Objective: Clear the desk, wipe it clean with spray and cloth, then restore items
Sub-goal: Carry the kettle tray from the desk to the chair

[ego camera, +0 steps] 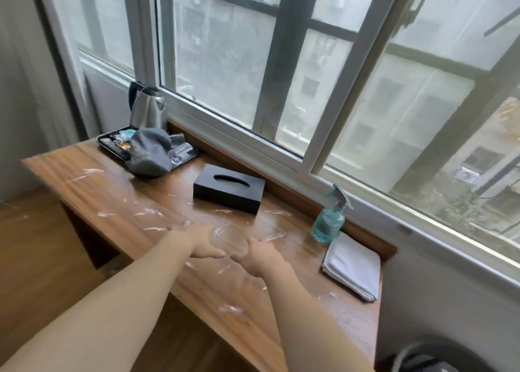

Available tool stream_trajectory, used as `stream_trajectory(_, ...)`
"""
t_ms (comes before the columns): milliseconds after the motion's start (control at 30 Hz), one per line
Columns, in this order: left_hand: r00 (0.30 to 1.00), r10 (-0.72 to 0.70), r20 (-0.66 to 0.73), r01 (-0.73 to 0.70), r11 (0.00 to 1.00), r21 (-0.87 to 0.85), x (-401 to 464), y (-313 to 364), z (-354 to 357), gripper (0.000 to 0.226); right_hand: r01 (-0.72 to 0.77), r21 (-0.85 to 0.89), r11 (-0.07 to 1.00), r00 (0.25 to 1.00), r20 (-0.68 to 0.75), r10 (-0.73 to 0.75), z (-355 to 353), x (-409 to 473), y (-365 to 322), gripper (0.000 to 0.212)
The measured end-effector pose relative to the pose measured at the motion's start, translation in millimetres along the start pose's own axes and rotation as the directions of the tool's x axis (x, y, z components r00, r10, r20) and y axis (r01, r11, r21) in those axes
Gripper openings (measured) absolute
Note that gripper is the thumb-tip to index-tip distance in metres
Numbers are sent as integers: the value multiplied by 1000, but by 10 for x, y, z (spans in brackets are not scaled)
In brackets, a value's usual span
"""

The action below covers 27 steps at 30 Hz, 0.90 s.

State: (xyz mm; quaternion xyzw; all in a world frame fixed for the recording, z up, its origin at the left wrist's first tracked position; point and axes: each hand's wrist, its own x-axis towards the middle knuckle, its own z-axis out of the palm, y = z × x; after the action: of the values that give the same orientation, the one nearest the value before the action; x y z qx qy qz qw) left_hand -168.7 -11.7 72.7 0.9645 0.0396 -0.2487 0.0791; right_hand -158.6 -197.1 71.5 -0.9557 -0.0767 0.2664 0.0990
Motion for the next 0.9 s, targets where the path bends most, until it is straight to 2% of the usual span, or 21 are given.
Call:
stream_trajectory(300, 991, -133, 18, 133, 991, 0, 469, -803, -231, 96, 179, -22, 984, 984, 18, -178, -30, 841, -866, 78)
stream_trajectory(500, 980, -200, -18, 199, 979, -45, 882, -1300, -532, 99, 274, 36, 961, 962, 2, -275, -177, 1489, -1358, 76)
stream_trajectory(633, 977, -211, 6, 211, 974, -80, 1004, -1661, -648, 96, 292, 56, 955, 955, 27, -294, -213, 1751, -1762, 72)
stream_trajectory(733, 976, -216, 29, 218, 972, -87, 1128, -2002, -751, 96, 282, 53, 958, 957, 49, -285, -194, 1935, -2063, 77)
stream_trajectory(900, 981, -181, 64, 185, 981, -57, 1439, -2669, -891, 94, 209, 44, 977, 977, 29, -211, -132, 2250, -2529, 78)
